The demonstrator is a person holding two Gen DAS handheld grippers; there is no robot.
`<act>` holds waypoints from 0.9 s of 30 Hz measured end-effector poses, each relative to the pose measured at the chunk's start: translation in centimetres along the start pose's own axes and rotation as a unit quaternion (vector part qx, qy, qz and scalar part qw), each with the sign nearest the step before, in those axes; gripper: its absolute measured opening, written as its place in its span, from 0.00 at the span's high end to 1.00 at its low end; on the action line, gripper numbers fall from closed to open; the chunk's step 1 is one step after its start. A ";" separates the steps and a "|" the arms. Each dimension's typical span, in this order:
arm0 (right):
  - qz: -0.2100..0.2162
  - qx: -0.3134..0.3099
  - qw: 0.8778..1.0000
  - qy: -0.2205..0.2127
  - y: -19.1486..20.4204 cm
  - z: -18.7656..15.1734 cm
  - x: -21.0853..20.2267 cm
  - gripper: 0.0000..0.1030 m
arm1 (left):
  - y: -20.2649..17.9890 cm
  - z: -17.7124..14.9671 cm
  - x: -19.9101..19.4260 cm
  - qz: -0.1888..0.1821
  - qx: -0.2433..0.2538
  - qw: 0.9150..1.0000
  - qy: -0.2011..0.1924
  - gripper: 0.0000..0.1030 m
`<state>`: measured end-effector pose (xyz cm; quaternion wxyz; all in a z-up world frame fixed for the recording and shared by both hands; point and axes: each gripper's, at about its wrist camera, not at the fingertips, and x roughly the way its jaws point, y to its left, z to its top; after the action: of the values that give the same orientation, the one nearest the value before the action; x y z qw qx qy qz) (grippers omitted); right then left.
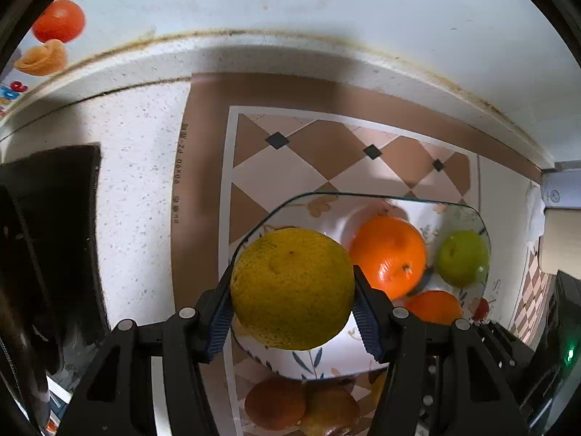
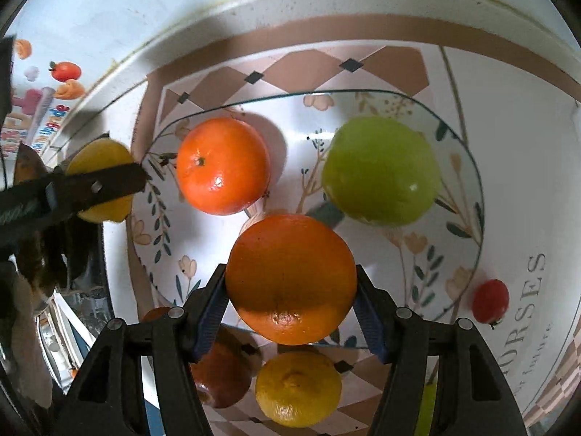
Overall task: Organize fruits
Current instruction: 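Place the lemon on the plate with the left gripper while the right places the orange, then grasp a brown orange with the left gripper while the right gripper grasps a yellow pear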
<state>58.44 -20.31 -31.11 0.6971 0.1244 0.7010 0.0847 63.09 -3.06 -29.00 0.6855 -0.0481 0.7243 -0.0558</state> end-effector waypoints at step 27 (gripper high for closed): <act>-0.082 -0.017 0.995 -0.061 -1.0 -4.3 -6.1 0.05 | 0.5 -9.2 -5.3 0.055 -0.006 0.993 -0.102 0.02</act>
<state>54.06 -22.85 -25.52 0.7449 0.0595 0.6637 0.0315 54.18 -1.63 -23.29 0.7575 -0.0181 0.6526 -0.0085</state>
